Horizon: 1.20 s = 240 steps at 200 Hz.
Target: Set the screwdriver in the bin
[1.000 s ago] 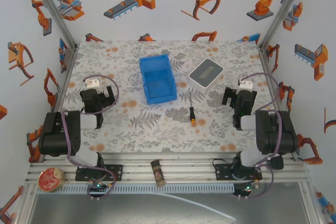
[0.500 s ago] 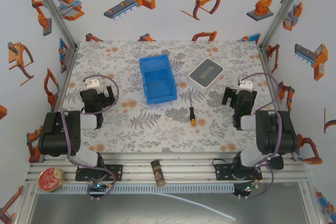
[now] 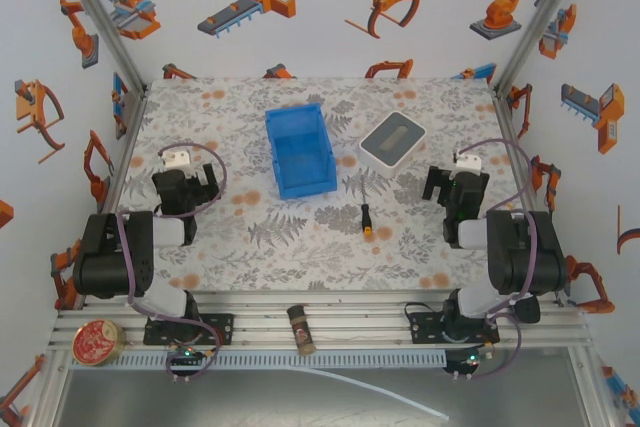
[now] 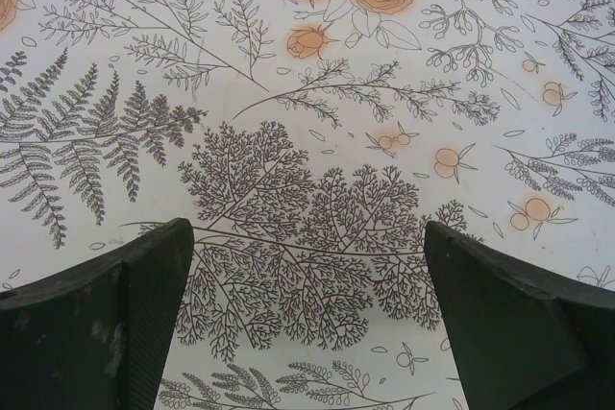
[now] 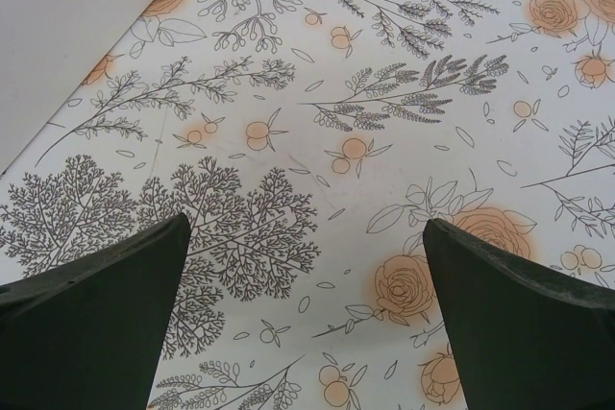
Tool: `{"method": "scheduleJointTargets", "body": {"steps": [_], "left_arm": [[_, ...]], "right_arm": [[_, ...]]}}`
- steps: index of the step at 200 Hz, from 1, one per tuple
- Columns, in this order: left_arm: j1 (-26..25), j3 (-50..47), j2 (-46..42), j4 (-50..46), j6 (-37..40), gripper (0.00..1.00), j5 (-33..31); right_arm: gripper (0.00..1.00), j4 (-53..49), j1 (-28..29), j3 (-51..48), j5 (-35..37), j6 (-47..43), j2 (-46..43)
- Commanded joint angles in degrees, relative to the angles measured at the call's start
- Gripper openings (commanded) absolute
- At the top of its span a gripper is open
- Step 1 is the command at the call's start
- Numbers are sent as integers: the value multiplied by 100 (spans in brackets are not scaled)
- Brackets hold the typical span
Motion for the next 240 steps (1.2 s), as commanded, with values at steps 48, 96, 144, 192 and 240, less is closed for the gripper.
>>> {"method": "scheduleJointTargets", "body": {"steps": [48, 96, 144, 192, 240], "left_arm": [[-35, 91, -25, 28, 89, 97, 2], [-47, 706, -547, -1463, 99, 97, -32], [-71, 1521, -1288, -3733, 334, 97, 277], [-85, 3226, -1927, -7218, 799, 97, 1001], [-164, 4003, -2430, -8581, 1469, 94, 1658]], "right_arm": [[99, -26, -35, 122, 182, 139, -197], [99, -1629, -8, 510, 360, 116, -1364], [99, -4458, 140, 1514, 791, 1417, -2321], [96, -7590, 852, 2492, 1052, 2609, -3033], [84, -8477, 1841, 2676, 188, 3154, -2766]]}}
